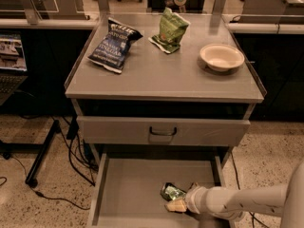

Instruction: Pick green can from middle drawer and place on counter

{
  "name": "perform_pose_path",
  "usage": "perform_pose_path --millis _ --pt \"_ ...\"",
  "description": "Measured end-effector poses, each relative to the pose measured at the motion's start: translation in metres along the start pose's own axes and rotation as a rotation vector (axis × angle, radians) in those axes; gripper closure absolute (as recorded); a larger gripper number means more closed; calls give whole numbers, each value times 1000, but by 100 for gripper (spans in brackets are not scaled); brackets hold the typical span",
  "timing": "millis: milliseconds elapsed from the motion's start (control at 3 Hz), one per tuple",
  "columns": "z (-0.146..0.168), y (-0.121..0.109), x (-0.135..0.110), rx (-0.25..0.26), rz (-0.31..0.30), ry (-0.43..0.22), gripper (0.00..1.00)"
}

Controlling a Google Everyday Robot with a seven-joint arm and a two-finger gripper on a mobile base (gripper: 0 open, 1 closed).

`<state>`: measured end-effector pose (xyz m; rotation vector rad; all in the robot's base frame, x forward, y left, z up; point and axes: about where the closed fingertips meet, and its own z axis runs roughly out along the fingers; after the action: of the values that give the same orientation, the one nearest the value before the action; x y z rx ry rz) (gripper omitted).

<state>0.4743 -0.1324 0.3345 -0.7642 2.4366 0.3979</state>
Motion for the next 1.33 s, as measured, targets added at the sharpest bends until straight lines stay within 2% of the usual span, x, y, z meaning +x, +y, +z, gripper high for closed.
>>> perform_pose_path --millis 1000,1333 --pt "0 0 0 0 0 0 88" --pt "0 0 0 0 0 0 100"
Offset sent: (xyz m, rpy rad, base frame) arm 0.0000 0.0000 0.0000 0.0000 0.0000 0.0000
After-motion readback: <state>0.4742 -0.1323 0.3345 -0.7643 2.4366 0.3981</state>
